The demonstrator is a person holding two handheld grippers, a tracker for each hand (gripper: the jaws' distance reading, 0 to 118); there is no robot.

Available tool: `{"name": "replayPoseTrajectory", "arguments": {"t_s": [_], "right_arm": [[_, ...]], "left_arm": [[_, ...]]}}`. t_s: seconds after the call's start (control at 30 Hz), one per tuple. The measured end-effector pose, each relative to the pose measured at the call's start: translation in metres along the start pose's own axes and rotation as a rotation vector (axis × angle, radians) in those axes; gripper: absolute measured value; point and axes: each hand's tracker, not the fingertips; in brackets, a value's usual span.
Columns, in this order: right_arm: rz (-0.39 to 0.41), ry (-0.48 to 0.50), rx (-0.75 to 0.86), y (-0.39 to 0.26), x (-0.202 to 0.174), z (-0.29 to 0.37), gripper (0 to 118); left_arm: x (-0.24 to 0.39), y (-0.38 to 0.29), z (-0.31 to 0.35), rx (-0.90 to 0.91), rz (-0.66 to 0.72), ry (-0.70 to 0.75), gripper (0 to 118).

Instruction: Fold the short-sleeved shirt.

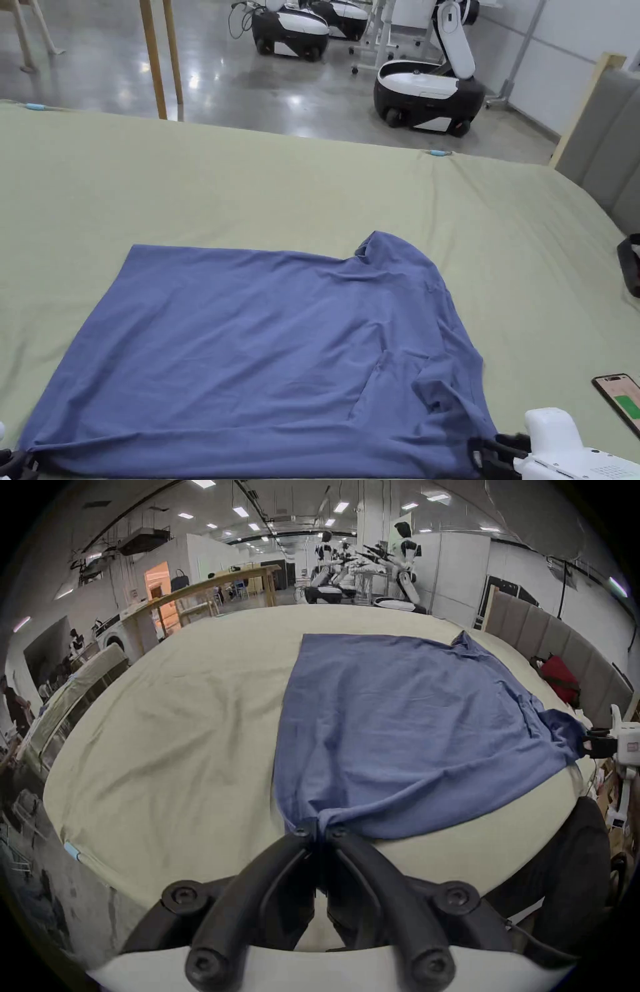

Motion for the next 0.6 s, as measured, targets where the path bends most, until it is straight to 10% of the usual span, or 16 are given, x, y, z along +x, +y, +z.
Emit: {"name": "replayPoseTrajectory", "arguments": {"t_s": [0.07,0.27,0.6], "right_arm": [[-0.010,-0.020,-0.017,0.000,-0.001,-0.006,4],[-0.117,0.033,0.130,0.015,0.010,0.028,4],[-0.069,-0.040,0.336,0.129,0.001,0.049,5]], "left_arm": [[-0.001,0.001,-0.001,-0.005,-0.002,0.001,2],[-0.005,0.020,0.014,0.004,-0.014,0.015,2],[-0.011,0.156,-0.004,0.137,-0.050,0.000,2]]}}
